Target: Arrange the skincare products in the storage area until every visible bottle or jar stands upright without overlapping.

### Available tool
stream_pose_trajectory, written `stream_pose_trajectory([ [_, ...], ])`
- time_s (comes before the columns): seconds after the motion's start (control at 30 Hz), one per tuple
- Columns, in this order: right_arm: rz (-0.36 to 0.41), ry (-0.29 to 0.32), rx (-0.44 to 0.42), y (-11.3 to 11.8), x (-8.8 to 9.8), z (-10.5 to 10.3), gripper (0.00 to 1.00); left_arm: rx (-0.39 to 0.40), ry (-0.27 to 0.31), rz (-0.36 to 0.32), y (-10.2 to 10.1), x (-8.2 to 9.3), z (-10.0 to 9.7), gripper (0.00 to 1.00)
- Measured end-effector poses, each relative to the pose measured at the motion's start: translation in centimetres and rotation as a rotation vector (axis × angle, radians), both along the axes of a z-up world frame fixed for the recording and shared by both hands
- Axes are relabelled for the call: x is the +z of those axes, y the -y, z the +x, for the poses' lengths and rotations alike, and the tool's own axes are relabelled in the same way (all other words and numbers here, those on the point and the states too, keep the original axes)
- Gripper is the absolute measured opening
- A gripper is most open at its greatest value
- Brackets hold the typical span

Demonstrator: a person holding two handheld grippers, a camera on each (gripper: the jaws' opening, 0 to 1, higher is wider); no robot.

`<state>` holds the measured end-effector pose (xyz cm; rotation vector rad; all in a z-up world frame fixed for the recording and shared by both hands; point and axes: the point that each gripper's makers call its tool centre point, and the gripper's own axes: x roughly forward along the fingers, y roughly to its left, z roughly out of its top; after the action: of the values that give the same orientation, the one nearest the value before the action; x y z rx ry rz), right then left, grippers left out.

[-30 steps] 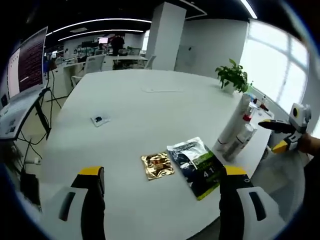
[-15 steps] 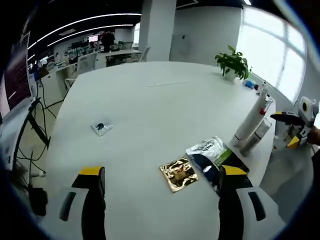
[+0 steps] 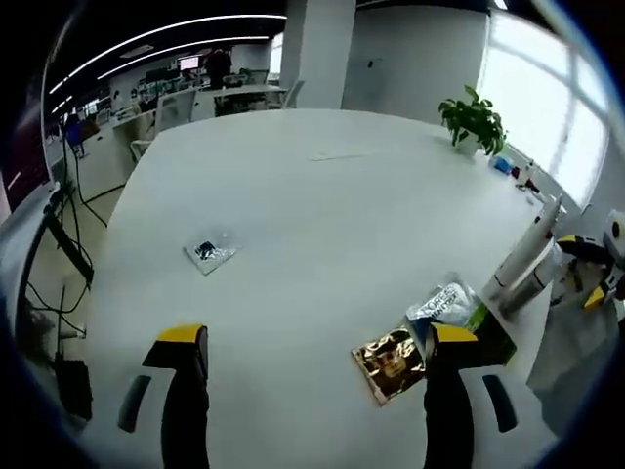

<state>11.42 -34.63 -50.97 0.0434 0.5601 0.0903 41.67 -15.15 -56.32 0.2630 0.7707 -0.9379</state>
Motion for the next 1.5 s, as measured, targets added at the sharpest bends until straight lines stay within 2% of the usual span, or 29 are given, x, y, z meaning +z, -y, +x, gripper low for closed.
stream_pose_trajectory([
  [0.27, 0.015, -0.01, -0.018, 0.2, -0.3, 0.0, 0.88, 0.076, -0.045, 0.042, 0.1, -1.5, 2.3, 0.85],
  [0.3, 0.02, -0.012, -0.019, 0.2, -0.3, 0.0, 0.88, 0.096, -0.056, 0.049, 0.0, -2.0, 3.2, 0.85],
  [0.43, 0.023, -0.017, -0.026, 0.3, -0.4, -0.1, 0.88, 0.151, -0.09, 0.063, 0.0, -2.0, 3.6, 0.83],
  [0.5, 0.022, -0.02, -0.031, 0.4, -0.4, -0.1, 0.87, 0.17, -0.105, 0.069, 0.5, -2.4, 4.7, 0.83],
  [0.57, 0.026, -0.02, -0.035, 0.5, -0.4, -0.1, 0.87, 0.198, -0.116, 0.085, 0.4, -2.4, 4.6, 0.83],
  [0.63, 0.029, -0.024, -0.039, 0.6, -0.5, -0.1, 0.87, 0.223, -0.122, 0.094, 0.4, -2.9, 5.4, 0.82],
  [0.7, 0.032, -0.021, -0.044, 0.7, -0.5, -0.1, 0.87, 0.244, -0.131, 0.099, 0.2, -3.0, 5.1, 0.83],
  [0.9, 0.04, -0.017, -0.06, 0.9, -0.4, -0.1, 0.87, 0.298, -0.145, 0.15, 0.2, -3.4, 6.5, 0.87],
  [0.97, 0.041, -0.016, -0.065, 0.9, -0.4, -0.1, 0.87, 0.33, -0.152, 0.165, 0.2, -3.4, 6.3, 0.87],
  [1.13, 0.043, -0.016, -0.074, 1.1, -0.4, -0.1, 0.86, 0.414, -0.145, 0.18, 0.9, -3.6, 9.2, 0.84],
  [1.23, 0.046, -0.018, -0.077, 1.0, -0.4, -0.1, 0.86, 0.484, -0.162, 0.186, 1.0, -3.7, 9.9, 0.84],
  [1.3, 0.047, -0.019, -0.079, 1.0, -0.5, -0.1, 0.86, 0.528, -0.188, 0.195, 1.6, -4.3, 11.9, 0.83],
  [1.37, 0.049, -0.02, -0.082, 1.1, -0.5, -0.1, 0.85, 0.571, -0.192, 0.194, 1.7, -4.4, 11.5, 0.82],
  [1.5, 0.052, -0.021, -0.089, 1.2, -0.5, -0.1, 0.85, 0.62, -0.204, 0.225, 0.8, -4.9, 13.3, 0.81],
])
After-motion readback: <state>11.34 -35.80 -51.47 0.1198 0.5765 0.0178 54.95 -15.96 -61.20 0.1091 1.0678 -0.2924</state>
